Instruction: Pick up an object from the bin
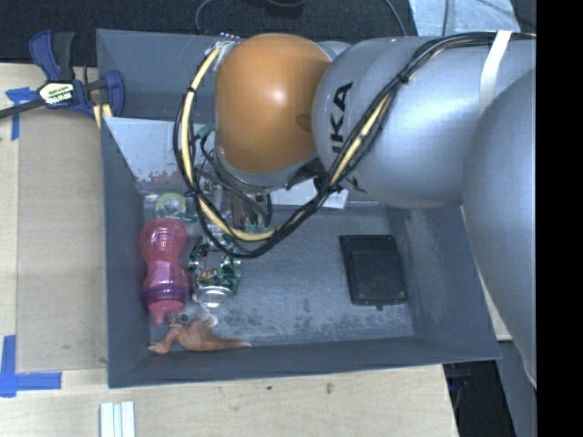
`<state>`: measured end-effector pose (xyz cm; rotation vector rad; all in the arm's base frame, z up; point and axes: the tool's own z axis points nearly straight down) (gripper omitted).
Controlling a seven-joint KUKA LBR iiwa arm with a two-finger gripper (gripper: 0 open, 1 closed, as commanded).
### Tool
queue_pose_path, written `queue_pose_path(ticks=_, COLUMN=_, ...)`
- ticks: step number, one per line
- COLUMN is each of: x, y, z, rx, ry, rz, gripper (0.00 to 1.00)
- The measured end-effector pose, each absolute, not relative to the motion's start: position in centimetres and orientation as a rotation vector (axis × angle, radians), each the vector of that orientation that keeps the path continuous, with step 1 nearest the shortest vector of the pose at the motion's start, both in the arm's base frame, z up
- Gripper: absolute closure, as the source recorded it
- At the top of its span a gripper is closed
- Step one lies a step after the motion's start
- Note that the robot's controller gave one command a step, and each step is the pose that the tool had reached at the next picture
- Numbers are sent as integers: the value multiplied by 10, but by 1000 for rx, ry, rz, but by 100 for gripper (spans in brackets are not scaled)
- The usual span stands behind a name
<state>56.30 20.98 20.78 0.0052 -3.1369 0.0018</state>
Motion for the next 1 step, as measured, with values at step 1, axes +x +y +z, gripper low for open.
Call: queue_pose_path(ticks=1, x=564, y=209, z=213, rx=1, ry=-3144, rz=-2, gripper=0)
